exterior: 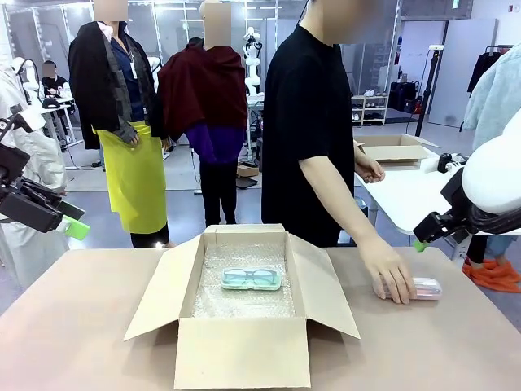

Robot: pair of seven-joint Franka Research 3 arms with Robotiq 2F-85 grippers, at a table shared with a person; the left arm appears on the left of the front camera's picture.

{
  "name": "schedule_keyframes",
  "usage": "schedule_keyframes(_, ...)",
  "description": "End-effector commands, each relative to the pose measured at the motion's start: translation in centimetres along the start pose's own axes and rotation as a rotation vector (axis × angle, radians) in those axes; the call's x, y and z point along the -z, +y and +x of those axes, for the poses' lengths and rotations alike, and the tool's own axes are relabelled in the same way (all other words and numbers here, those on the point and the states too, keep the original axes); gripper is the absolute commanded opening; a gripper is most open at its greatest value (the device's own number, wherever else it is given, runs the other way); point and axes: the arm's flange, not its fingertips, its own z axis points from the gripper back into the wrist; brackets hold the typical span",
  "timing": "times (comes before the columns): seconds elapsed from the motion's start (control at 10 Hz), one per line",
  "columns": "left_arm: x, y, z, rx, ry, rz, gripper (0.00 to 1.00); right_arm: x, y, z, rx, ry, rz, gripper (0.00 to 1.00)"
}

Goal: Pack the glasses set securely to prepare it for shipping.
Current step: Put the Glasses case from the right side of the table into the Package Box.

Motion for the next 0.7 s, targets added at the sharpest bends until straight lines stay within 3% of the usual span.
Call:
schedule_keyframes(0.0, -0.20, -0.06, -0.05, 0.011, -0.013, -0.021, 1.00, -0.05, -0.01, 0.06, 0.003, -0.015, 0.003, 1.00)
schedule_keyframes(0.6, -0.20, -0.06, -0.05, 0.011, -0.013, -0.021, 1.00, -0.05, -0.01, 0.06, 0.003, -0.015, 0.003, 1.00)
